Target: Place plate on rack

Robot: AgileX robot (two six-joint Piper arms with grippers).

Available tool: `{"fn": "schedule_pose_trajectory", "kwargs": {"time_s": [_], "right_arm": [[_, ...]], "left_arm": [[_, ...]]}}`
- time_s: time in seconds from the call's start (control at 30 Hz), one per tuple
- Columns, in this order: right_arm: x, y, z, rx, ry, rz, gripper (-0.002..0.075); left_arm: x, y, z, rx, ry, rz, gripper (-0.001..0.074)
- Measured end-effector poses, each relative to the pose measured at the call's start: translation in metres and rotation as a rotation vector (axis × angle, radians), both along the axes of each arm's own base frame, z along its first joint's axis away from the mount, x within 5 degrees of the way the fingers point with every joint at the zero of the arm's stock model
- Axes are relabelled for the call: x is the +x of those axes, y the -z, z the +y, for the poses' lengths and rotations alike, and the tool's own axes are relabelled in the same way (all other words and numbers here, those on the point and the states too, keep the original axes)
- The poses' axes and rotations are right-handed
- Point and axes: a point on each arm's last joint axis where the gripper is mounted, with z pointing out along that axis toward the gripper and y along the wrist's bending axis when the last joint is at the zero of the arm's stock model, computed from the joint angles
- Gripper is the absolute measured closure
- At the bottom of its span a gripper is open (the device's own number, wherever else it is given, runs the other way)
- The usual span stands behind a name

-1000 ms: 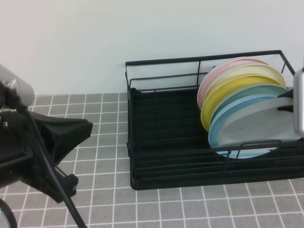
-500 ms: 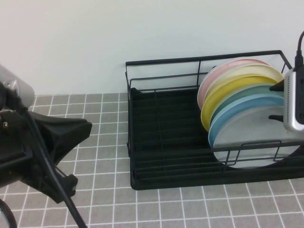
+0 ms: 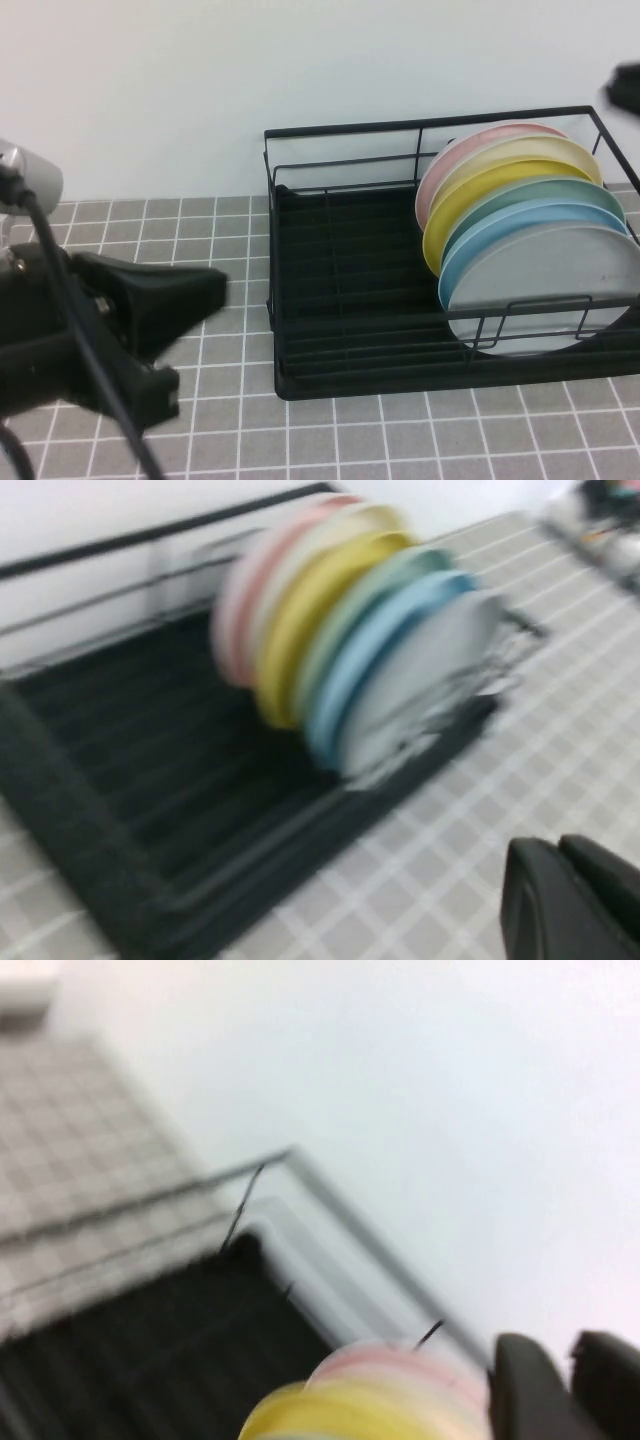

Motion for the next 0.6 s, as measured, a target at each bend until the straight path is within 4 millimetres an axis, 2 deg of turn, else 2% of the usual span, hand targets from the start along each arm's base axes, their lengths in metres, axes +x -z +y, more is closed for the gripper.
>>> {"fn": "schedule_pose_trajectory", "kwargs": {"time_s": [0.07, 0.13, 0.23, 0.4, 0.47, 0.6], "right_arm": [[-0.021, -0.019, -0.002, 0.067, 0.022, -0.040, 0.0683], [-0.043, -0.036, -0.004, 0.164, 0.036, -0.056, 0.0704], [-0.078, -0.043, -0.005, 0.253, 0.012, -0.056, 0.0718], [-0.134, -0.028, -0.011, 0.358, 0.018, -0.064, 0.0722], [-0.153, -0.013, -0.015, 0.413, 0.045, -0.062, 0.0723], [-0.177, 0.022, -0.022, 0.499, 0.103, -0.051, 0.0724]], "left_arm": [[-0.004, -0.001, -0.004, -0.026, 0.056, 0.021, 0.0735], [-0.009, 0.000, -0.007, -0.029, 0.116, 0.041, 0.0735], [-0.015, 0.002, -0.007, -0.011, 0.162, 0.069, 0.0734], [-0.024, -0.006, -0.001, -0.034, 0.151, 0.018, 0.0735], [-0.025, -0.011, 0.002, -0.061, 0.116, -0.026, 0.0735], [-0.022, -0.018, 0.007, -0.087, 0.059, -0.109, 0.0735]]}}
